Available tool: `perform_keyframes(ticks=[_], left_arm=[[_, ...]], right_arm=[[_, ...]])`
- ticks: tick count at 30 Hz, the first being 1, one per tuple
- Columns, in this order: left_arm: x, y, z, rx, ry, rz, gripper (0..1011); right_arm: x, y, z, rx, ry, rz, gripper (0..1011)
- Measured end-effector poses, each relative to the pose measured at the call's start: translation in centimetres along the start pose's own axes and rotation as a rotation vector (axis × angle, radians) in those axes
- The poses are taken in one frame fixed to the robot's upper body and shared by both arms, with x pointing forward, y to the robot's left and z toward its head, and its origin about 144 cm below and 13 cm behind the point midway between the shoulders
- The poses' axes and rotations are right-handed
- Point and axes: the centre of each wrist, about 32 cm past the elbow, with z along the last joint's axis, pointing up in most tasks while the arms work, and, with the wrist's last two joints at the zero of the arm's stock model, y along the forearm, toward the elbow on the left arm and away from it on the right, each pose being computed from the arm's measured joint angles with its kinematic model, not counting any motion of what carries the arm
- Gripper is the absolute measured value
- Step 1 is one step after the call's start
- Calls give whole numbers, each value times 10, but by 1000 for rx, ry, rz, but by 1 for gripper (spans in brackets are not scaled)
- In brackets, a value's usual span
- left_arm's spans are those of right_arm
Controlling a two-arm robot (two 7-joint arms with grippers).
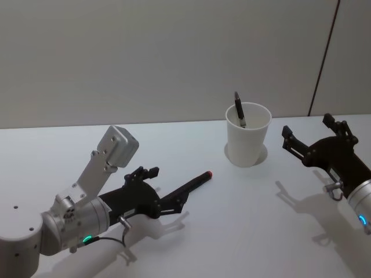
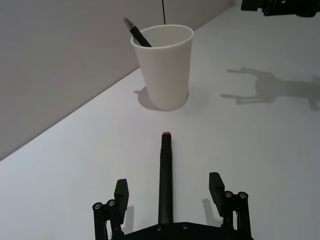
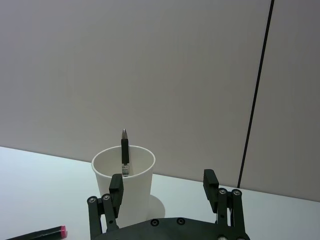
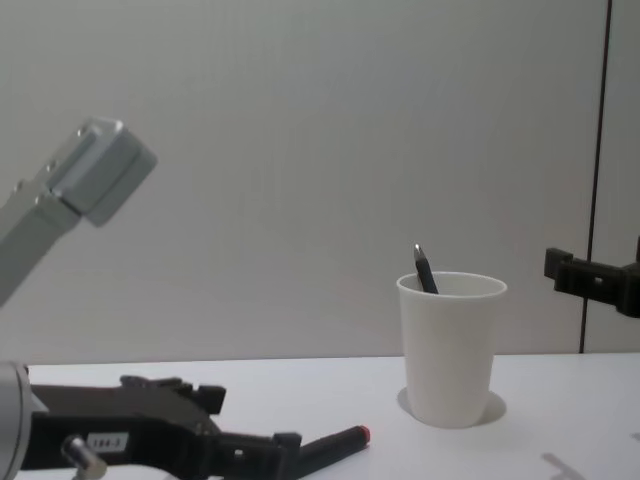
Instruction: Place the pen into the pen holder.
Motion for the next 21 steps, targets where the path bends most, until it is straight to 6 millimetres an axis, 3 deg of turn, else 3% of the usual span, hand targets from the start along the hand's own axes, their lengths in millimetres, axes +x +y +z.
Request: perform_keyframes(ticks=[21], left_arm=[[8, -8, -8, 103, 38, -14, 1001]], right_arm=[[0, 0, 0, 0, 0, 0, 1001]])
